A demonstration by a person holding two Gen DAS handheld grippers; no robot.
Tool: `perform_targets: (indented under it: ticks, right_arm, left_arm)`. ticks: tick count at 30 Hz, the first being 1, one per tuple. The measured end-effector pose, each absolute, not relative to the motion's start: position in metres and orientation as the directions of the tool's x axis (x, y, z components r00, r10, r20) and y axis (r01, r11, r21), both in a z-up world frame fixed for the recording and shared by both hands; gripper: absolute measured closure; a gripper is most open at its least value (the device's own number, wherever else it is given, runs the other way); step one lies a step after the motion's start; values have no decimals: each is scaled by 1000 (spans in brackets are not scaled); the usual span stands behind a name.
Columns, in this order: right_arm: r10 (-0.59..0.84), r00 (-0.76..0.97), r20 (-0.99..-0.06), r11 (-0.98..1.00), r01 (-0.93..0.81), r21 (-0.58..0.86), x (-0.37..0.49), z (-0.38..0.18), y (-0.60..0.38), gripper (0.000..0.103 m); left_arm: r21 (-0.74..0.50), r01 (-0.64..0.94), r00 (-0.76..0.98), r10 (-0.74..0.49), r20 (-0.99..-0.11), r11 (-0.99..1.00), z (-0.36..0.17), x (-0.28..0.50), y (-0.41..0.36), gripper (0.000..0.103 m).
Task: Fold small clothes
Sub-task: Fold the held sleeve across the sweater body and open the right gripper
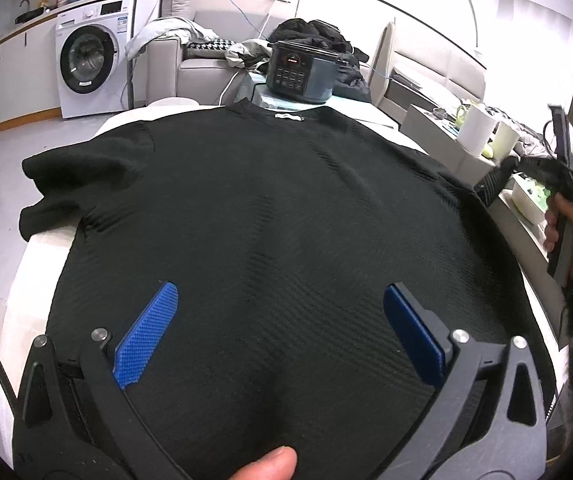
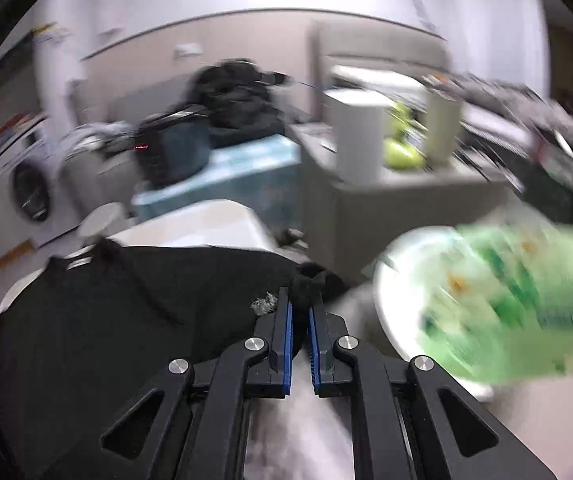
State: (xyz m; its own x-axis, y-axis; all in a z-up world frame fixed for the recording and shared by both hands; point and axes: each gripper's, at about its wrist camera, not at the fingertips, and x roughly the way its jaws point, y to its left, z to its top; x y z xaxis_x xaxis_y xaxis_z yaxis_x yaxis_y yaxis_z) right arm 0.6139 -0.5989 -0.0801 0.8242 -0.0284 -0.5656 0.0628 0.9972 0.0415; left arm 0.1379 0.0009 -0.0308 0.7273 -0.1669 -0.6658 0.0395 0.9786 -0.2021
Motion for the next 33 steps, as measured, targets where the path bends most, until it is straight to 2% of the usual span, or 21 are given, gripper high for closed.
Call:
perform_targets:
  ticks: [4, 6, 8, 9, 12, 14, 16, 17, 18, 21, 24, 28, 30, 33]
  right_arm:
    - [132, 848, -513, 968, -221, -116, 617, -63, -536, 96]
    - [272, 776, -569, 875, -445, -189, 609, -67, -489, 95]
    - [330, 670, -665, 786, -585, -200, 603, -84, -460, 93]
    - [339, 619, -708, 739, -641, -207, 598, -96, -448, 86]
    - [373, 502, -781, 672, -726, -146, 583, -124, -444, 80]
    - [399, 493, -773, 702, -707, -89, 580, -126, -461, 76]
    - [411, 518, -750, 758, -651, -34, 584, -120, -482, 66]
    - [398, 547, -737, 792, -610, -25, 588, -117, -491, 58]
    - [367, 584, -724, 829, -558, -29, 592, -116, -502, 56]
    - [291, 642, -709, 895, -444, -34, 603, -117, -516, 56]
    - [304, 642, -704, 896, -443, -17, 607, -125, -506, 57]
    - [302, 573, -762, 876, -481, -14, 623, -154, -484, 56]
    - [214, 565, -797, 911, -410, -46, 634, -168, -485, 57]
    - [220, 584, -782, 938, -346, 6, 630, -162, -498, 57]
  left_arm:
    - [-196, 33, 728, -158, -667, 980, -29, 132, 3, 1]
    - [-190, 28, 730, -150, -666, 981, -27, 129, 2, 1]
    - [-193, 18, 733, -144, -664, 981, -26, 125, 5, 1]
    - [-195, 13, 733, -142, -665, 981, -26, 125, 5, 1]
    - [-221, -2, 731, -149, -666, 975, -27, 121, 13, 1]
    - [-236, -10, 730, -154, -666, 972, -26, 121, 16, 1]
    - [-240, -17, 731, -151, -665, 971, -27, 122, 20, 1]
    - [-239, -20, 732, -148, -664, 971, -27, 122, 22, 1]
    - [-236, -25, 734, -142, -664, 971, -26, 123, 23, 1]
    - [-237, -52, 738, -123, -664, 970, -26, 126, 29, 1]
    - [-246, -87, 740, -103, -665, 965, -25, 126, 41, 1]
    - [-249, -147, 729, -65, -682, 957, -30, 126, 62, 1]
    - [-254, -181, 726, -46, -686, 950, -31, 125, 75, 1]
    - [-272, -252, 726, -5, -688, 929, -32, 124, 105, 1]
